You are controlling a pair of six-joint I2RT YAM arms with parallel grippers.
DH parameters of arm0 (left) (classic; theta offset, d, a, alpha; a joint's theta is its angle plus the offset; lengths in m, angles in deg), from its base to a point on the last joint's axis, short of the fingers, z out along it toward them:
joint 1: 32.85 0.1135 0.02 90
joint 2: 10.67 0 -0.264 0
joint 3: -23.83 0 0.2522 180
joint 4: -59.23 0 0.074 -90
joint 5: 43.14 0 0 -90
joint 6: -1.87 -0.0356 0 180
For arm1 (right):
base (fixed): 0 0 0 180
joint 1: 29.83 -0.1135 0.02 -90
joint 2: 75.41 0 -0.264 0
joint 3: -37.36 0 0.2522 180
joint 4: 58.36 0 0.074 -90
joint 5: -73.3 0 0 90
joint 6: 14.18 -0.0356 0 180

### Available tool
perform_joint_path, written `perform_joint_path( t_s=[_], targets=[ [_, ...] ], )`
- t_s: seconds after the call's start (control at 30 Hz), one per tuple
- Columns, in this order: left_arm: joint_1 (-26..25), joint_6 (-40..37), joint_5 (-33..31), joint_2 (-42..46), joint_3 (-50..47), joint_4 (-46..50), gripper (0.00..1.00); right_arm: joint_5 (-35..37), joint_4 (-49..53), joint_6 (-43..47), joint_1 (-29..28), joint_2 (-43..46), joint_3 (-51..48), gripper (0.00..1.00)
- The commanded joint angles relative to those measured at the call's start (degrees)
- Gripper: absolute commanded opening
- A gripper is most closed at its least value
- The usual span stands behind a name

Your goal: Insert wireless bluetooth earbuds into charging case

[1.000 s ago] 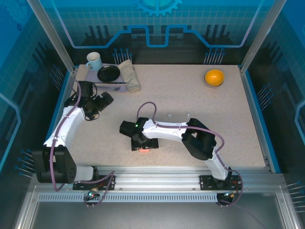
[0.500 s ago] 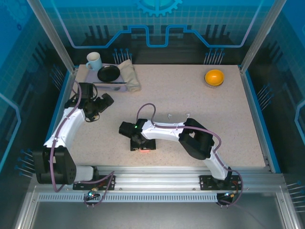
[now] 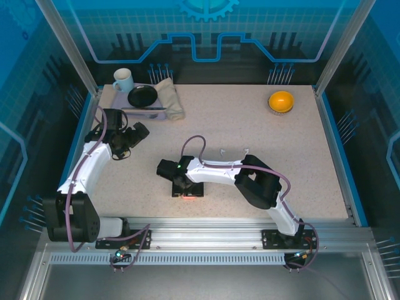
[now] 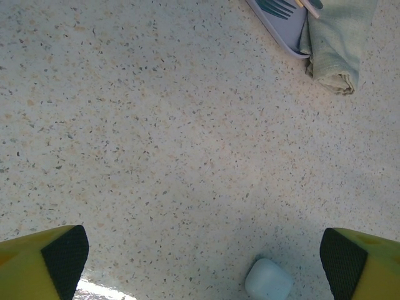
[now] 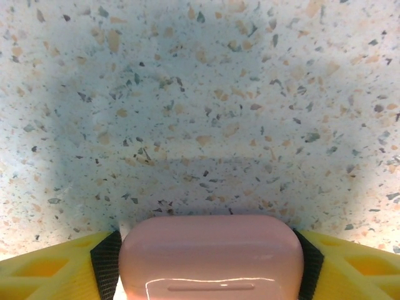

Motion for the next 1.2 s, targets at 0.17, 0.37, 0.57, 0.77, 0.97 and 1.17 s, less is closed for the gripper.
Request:
perform_joint_path(
  t_s=[0.17, 0.37, 0.57, 0.77, 0.97, 1.17],
  targets=[
    [0.5, -0.5, 1.8, 1.4, -0.9, -0.4, 0.99, 2.7, 2.6, -2.3, 0.4, -0.8, -1.8, 0.64],
    [0.5, -0.4, 2.8, 1.6, -0.9, -1.0, 0.99, 4.6, 2.5, -3.0, 0.3, 2.3, -3.1, 0.58],
    [0.6, 0.2, 5.1, 1.6, -2.4, -2.7, 0.99, 7.6, 1.8, -4.3, 0.8, 6.8, -5.3, 0.57],
    [0.5, 2.6, 11.5, 3.7, -7.7, -7.9, 0.99, 8.7, -1.0, -4.6, 3.7, 12.1, -8.0, 0.57],
    [0.4, 9.2, 21.8, 9.7, -18.3, -20.8, 0.99, 8.6, -3.6, -3.7, 8.1, 17.4, -9.1, 0.57],
    [-2.5, 16.5, 23.9, 19.2, -30.4, -34.3, 0.99, 5.8, -7.5, -3.7, 13.8, 21.7, -10.6, 0.57]
  ],
)
